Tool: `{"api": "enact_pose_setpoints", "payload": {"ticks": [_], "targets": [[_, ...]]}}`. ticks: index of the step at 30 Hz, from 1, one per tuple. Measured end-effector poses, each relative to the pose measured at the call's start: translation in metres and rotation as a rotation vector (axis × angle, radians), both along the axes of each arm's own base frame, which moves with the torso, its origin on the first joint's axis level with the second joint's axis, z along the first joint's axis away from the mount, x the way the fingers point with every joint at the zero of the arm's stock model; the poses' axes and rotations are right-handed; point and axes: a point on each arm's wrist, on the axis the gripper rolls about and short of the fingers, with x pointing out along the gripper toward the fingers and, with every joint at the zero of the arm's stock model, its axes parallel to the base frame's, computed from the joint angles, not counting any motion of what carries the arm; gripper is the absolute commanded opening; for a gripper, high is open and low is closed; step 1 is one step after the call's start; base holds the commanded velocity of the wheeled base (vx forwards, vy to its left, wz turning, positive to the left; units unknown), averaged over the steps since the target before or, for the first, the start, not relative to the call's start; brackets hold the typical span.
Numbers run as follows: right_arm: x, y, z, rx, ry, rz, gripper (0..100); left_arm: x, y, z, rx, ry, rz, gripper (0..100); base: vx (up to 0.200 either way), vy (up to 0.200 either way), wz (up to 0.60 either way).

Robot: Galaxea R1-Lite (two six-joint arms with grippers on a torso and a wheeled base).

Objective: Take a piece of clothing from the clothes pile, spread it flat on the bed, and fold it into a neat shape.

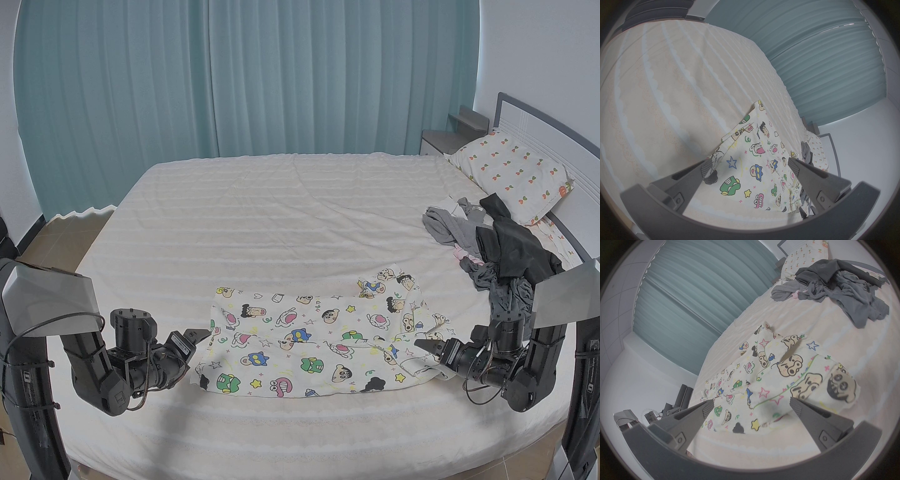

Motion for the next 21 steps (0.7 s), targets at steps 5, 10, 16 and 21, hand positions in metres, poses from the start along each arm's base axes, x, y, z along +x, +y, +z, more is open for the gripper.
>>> {"api": "enact_pose_setpoints", "payload": {"ticks": [5, 10, 16, 21], "targets": [[-0.007, -0.004, 0.002, 0.001, 0.021, -0.052, 100, 0.000, 0.000, 0.000, 0.001, 0.001, 0.002, 100, 0.000, 0.000, 0.00], [-0.003, -0.005, -0.004, 0.005, 0.036, -0.087, 100, -0.001, 0.000, 0.000, 0.001, 0.001, 0.002, 100, 0.000, 0.000, 0.00], [0.003, -0.004, -0.014, 0.003, 0.053, -0.117, 100, -0.001, 0.000, 0.000, 0.001, 0.001, 0.003, 100, 0.000, 0.000, 0.00], [0.008, -0.004, -0.022, -0.002, 0.061, -0.129, 100, -0.001, 0.000, 0.000, 0.002, 0.001, 0.003, 100, 0.000, 0.000, 0.00]]}}
